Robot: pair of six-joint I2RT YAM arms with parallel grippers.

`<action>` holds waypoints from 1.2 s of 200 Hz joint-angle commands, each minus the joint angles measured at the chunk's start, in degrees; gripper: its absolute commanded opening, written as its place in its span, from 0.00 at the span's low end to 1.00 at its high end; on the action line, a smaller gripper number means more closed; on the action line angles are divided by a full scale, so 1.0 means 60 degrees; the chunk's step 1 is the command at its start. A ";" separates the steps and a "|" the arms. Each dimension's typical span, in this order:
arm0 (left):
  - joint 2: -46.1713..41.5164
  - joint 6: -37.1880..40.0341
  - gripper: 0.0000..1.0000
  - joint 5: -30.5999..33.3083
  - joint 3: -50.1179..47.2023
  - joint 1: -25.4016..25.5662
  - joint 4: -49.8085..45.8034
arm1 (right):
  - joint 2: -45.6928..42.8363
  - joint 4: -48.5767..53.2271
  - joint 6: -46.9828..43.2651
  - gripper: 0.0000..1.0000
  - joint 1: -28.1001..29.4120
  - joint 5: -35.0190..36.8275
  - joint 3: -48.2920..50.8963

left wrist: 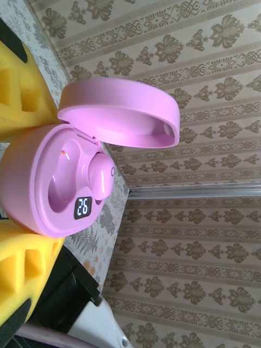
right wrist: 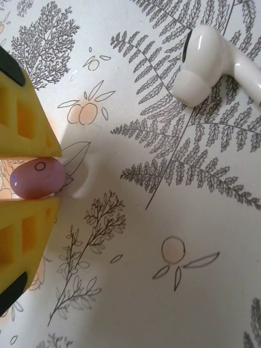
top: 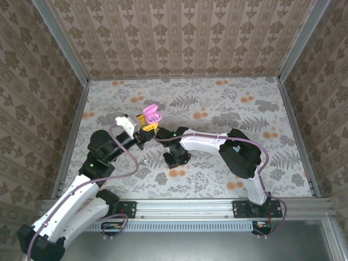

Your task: Insert the wireless bluetooth earbuds into the charging case

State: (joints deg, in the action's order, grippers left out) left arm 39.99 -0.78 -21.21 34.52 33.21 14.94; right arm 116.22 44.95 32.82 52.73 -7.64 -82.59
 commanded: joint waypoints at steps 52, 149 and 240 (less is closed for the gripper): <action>0.1491 -0.0264 0.33 -0.0346 0.0316 0.0186 0.1184 | -0.4530 -0.0170 0.0558 0.22 -0.1965 0.0139 0.1366; 0.4330 -0.0062 0.32 -0.0450 0.0852 0.1262 0.3133 | -0.7192 -0.0460 0.0811 0.22 -0.2890 -0.0787 -0.0391; 0.4758 0.0085 0.32 -0.0357 0.1132 0.1624 0.3140 | -0.6436 -0.1561 0.1277 0.23 -0.2329 -0.1394 -0.0714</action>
State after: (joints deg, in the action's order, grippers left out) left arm 68.31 -1.61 -23.11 39.20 42.35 31.35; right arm 76.97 38.52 38.46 38.13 -14.48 -84.77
